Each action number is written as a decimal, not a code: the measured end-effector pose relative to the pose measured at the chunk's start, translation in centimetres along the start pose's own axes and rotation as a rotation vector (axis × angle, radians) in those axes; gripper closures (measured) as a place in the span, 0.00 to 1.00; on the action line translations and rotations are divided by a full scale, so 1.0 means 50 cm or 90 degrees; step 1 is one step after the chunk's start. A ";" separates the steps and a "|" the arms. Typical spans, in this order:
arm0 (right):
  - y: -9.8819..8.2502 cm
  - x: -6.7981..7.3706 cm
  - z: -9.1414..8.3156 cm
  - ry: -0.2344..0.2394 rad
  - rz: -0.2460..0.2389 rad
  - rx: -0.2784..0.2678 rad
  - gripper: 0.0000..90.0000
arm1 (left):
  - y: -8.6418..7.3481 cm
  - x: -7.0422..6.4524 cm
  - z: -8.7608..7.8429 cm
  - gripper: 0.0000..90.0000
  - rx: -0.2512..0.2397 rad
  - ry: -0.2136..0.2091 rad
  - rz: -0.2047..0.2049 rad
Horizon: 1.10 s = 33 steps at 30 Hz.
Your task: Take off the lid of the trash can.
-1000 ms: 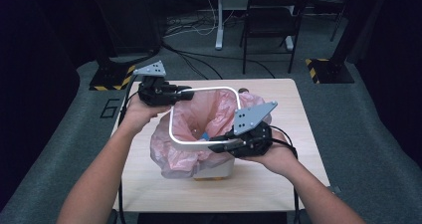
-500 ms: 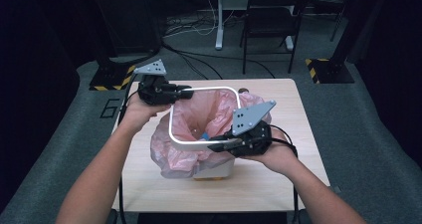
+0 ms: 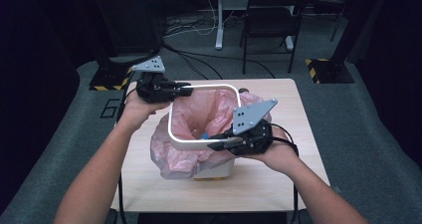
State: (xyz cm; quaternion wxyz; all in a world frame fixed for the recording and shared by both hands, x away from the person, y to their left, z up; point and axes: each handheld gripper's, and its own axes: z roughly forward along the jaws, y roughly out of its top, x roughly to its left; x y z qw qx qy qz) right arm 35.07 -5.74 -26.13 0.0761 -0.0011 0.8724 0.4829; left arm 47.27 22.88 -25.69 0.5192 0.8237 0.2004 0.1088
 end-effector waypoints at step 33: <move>0.032 0.003 -0.028 -0.016 -0.026 -0.015 0.88 | 0.047 -0.008 -0.028 0.83 -0.020 0.000 0.015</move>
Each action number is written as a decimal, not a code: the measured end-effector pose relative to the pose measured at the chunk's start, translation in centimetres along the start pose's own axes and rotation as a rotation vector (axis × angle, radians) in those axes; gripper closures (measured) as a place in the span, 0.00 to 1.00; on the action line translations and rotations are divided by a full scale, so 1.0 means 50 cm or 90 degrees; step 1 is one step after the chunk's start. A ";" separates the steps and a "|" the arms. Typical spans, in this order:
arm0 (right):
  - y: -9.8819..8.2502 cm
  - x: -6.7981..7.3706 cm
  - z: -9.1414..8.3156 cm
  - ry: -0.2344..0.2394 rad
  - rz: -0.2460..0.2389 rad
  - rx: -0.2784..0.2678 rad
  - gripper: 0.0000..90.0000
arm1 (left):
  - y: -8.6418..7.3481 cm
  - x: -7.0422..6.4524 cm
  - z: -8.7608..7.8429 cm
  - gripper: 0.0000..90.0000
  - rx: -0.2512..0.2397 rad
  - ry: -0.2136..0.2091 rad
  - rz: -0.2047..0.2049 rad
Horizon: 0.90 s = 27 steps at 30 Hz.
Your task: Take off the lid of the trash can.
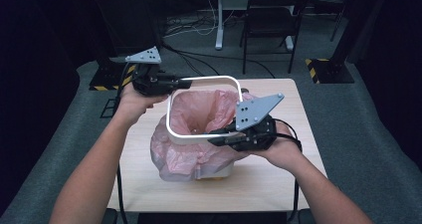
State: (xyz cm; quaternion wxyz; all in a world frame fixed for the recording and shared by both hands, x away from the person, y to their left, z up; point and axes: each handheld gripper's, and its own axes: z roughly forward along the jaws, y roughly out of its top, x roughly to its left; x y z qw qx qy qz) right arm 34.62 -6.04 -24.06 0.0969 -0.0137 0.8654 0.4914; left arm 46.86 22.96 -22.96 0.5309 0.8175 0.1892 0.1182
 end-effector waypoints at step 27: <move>0.015 0.008 -0.014 0.000 -0.007 0.000 0.89 | 0.019 -0.009 -0.008 0.83 0.001 -0.007 0.014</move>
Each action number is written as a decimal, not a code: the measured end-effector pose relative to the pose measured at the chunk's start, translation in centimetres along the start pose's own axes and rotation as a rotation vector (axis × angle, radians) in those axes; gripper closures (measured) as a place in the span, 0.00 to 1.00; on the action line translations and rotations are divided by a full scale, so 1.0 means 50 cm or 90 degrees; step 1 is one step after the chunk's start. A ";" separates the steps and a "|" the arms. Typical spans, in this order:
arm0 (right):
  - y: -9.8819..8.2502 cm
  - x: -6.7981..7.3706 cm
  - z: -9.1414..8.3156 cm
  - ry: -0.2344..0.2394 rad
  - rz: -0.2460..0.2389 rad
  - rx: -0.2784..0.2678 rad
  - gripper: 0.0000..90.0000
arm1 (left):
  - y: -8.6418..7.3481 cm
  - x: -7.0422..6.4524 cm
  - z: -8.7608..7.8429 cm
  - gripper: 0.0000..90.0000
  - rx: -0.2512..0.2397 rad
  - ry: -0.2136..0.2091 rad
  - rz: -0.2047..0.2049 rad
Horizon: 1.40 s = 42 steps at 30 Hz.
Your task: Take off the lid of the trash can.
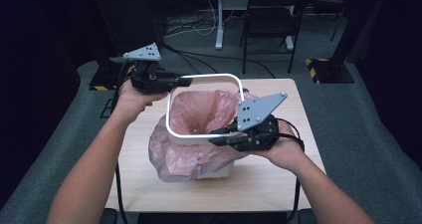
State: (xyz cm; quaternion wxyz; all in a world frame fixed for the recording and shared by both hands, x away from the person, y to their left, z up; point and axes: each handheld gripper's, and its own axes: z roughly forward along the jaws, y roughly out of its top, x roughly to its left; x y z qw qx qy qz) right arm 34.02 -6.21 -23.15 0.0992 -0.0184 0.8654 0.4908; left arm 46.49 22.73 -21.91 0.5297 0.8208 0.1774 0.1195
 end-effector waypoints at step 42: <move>-0.039 -0.006 -0.044 -0.071 0.052 0.015 0.93 | -0.055 -0.037 -0.058 0.49 -0.040 0.030 0.003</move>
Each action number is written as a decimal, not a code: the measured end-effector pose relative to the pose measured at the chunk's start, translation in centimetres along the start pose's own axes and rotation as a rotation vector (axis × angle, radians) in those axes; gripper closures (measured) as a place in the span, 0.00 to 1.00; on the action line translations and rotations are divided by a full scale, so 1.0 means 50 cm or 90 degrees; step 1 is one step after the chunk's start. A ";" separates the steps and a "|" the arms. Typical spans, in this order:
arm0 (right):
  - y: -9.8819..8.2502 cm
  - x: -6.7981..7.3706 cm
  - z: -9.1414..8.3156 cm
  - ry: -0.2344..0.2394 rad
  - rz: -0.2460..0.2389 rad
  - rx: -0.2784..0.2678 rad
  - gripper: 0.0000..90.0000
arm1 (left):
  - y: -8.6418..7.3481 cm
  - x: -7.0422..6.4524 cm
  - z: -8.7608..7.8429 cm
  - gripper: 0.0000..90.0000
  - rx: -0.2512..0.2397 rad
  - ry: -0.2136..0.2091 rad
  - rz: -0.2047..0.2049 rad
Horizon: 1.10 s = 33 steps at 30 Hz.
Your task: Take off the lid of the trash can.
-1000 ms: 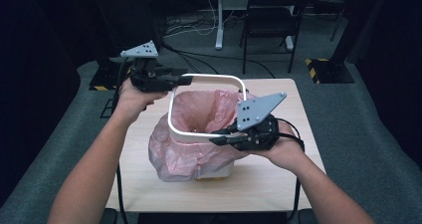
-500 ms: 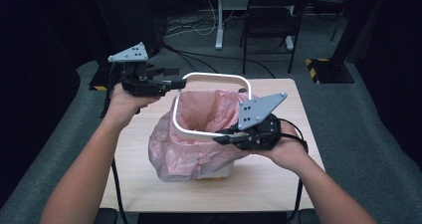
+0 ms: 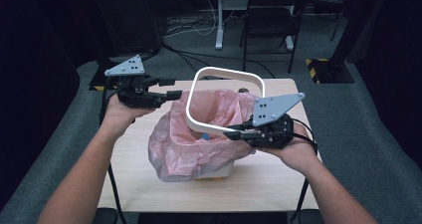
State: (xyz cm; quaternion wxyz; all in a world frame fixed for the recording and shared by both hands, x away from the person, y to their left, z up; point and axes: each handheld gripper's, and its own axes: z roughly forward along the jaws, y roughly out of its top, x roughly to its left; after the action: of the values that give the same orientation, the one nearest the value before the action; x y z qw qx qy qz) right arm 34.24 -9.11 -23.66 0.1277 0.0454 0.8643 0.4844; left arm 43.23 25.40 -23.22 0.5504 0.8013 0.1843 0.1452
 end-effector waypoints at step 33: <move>-0.102 -0.011 -0.138 -0.134 0.061 -0.040 0.92 | -0.050 -0.043 -0.020 0.49 -0.006 -0.020 0.009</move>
State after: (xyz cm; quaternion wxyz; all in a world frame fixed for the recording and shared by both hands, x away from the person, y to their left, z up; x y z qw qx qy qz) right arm 33.16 -17.63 -24.46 0.1960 0.1332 0.8275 0.5091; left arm 40.55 26.08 -25.30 0.5562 0.8020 0.1688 0.1374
